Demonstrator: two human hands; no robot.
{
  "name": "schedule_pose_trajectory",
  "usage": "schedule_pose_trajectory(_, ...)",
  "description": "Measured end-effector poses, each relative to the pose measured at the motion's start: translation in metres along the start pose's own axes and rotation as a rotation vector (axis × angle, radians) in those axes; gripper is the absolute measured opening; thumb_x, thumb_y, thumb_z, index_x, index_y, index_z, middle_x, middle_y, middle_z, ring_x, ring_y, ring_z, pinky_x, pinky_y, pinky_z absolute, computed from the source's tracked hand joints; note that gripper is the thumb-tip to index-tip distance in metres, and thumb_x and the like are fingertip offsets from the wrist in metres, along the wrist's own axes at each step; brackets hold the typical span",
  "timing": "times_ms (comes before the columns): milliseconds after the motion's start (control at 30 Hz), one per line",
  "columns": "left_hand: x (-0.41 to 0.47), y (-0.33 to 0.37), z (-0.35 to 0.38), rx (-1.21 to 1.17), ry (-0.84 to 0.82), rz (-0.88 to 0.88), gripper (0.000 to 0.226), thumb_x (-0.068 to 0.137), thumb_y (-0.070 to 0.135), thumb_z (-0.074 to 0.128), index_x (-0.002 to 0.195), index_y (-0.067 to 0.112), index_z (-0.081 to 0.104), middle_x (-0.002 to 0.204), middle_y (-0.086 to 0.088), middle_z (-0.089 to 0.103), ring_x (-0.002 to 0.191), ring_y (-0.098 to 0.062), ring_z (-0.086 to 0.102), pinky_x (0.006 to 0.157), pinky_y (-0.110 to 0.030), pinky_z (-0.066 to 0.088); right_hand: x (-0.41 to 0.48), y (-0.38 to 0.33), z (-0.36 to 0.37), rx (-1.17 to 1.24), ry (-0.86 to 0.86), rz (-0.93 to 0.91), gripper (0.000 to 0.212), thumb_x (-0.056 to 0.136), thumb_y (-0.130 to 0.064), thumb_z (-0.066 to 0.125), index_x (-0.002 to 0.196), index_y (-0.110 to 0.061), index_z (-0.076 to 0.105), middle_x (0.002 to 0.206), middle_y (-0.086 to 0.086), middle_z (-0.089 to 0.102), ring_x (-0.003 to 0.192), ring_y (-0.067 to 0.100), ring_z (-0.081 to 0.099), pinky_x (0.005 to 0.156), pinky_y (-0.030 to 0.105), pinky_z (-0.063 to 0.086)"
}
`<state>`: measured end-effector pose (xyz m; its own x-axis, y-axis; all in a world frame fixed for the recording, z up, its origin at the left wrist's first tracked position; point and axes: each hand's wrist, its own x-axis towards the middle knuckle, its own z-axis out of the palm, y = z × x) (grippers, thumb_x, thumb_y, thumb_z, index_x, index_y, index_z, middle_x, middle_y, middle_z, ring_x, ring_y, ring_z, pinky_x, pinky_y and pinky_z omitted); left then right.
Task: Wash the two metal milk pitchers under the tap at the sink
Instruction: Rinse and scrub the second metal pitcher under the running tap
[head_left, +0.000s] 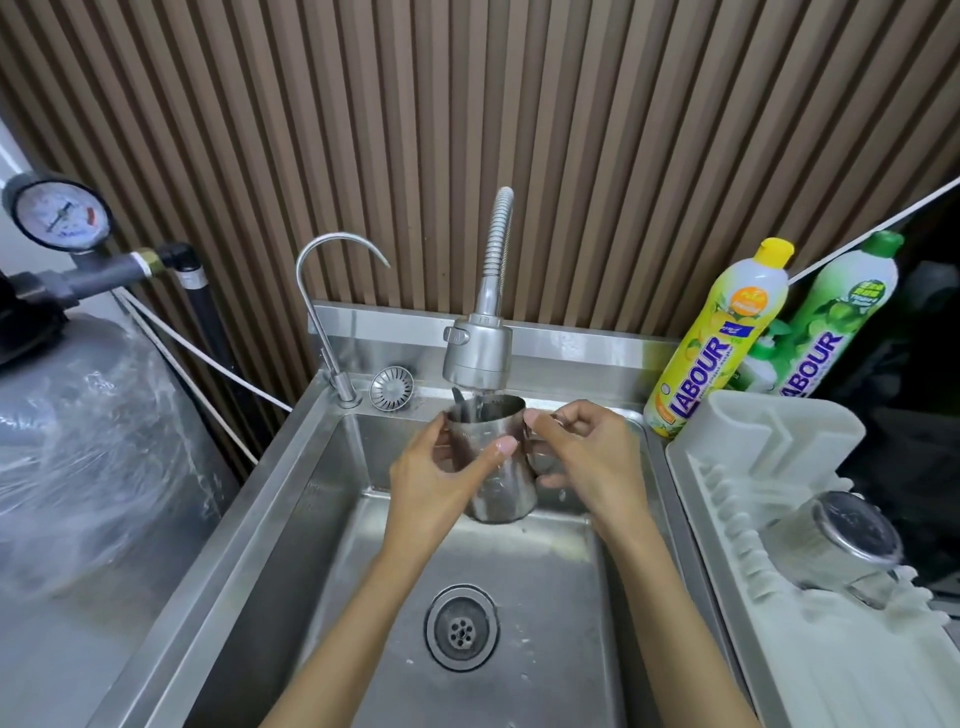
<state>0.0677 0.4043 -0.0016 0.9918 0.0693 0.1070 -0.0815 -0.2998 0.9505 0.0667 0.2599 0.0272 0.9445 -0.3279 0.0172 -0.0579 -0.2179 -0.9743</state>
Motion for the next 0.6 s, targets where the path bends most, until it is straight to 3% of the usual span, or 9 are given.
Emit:
schedule_pose_trajectory(67, 0.003, -0.004, 0.004, -0.091, -0.101, -0.061, 0.041, 0.064, 0.04, 0.083, 0.099, 0.025, 0.065, 0.094, 0.009, 0.073, 0.087, 0.006, 0.065, 0.085, -0.015, 0.05, -0.001, -0.002, -0.004, -0.144, 0.055, -0.106, 0.028, 0.075, -0.028, 0.074, 0.06, -0.018, 0.053, 0.071, 0.0, 0.068, 0.074, 0.023, 0.067, 0.069, 0.043, 0.057)
schedule_pose_trajectory(133, 0.007, -0.007, 0.009, -0.207, -0.148, -0.082, 0.045, 0.069, 0.019, 0.082, 0.109, 0.017, 0.063, 0.103, 0.0, 0.073, 0.098, -0.006, 0.067, 0.083, -0.015, 0.051, -0.002, -0.005, -0.004, -0.154, 0.042, -0.198, 0.028, 0.078, -0.018, 0.073, 0.061, -0.02, 0.05, 0.081, -0.004, 0.071, 0.078, 0.018, 0.068, 0.074, 0.036, 0.055)
schedule_pose_trajectory(233, 0.013, -0.006, 0.016, -0.3, -0.12, -0.043, 0.056, 0.07, 0.0, 0.077, 0.12, 0.012, 0.055, 0.11, -0.006, 0.07, 0.104, -0.01, 0.065, 0.084, -0.011, 0.049, -0.004, -0.005, 0.0, -0.012, -0.01, -0.217, 0.028, 0.081, -0.004, 0.067, 0.065, -0.017, 0.048, 0.097, -0.009, 0.069, 0.092, 0.011, 0.067, 0.08, 0.022, 0.053)
schedule_pose_trajectory(367, 0.019, -0.002, 0.011, -0.33, -0.033, 0.028, 0.078, 0.067, -0.009, 0.077, 0.135, 0.007, 0.042, 0.127, -0.01, 0.061, 0.117, -0.016, 0.059, 0.103, -0.026, 0.044, -0.003, 0.004, 0.005, 0.243, -0.095, -0.156, 0.026, 0.085, -0.002, 0.062, 0.068, -0.013, 0.046, 0.109, -0.009, 0.068, 0.104, 0.002, 0.064, 0.091, 0.019, 0.048)
schedule_pose_trajectory(467, 0.017, 0.003, 0.0, -0.142, 0.04, 0.174, 0.089, 0.063, 0.012, 0.084, 0.14, 0.015, 0.04, 0.136, -0.001, 0.052, 0.123, -0.009, 0.051, 0.107, -0.027, 0.04, -0.004, 0.015, 0.013, 0.441, -0.172, -0.051, 0.023, 0.087, -0.005, 0.061, 0.07, -0.013, 0.047, 0.116, -0.004, 0.068, 0.111, 0.009, 0.062, 0.098, 0.03, 0.047)
schedule_pose_trajectory(533, 0.011, 0.007, -0.005, 0.01, 0.086, 0.267, 0.089, 0.064, 0.015, 0.084, 0.141, 0.018, 0.04, 0.135, 0.003, 0.049, 0.118, 0.009, 0.045, 0.104, -0.014, 0.035, -0.007, 0.021, 0.02, 0.578, -0.215, 0.026, 0.02, 0.088, -0.005, 0.058, 0.071, -0.01, 0.048, 0.119, 0.012, 0.066, 0.118, 0.025, 0.059, 0.1, 0.04, 0.047)
schedule_pose_trajectory(600, 0.005, 0.012, -0.008, 0.072, 0.133, 0.312, 0.087, 0.064, 0.014, 0.085, 0.139, 0.019, 0.042, 0.127, 0.004, 0.048, 0.11, 0.016, 0.044, 0.097, -0.006, 0.036, -0.009, 0.021, 0.023, 0.613, -0.228, 0.071, 0.017, 0.089, -0.008, 0.058, 0.074, -0.006, 0.05, 0.108, 0.02, 0.067, 0.115, 0.034, 0.059, 0.097, 0.044, 0.05)
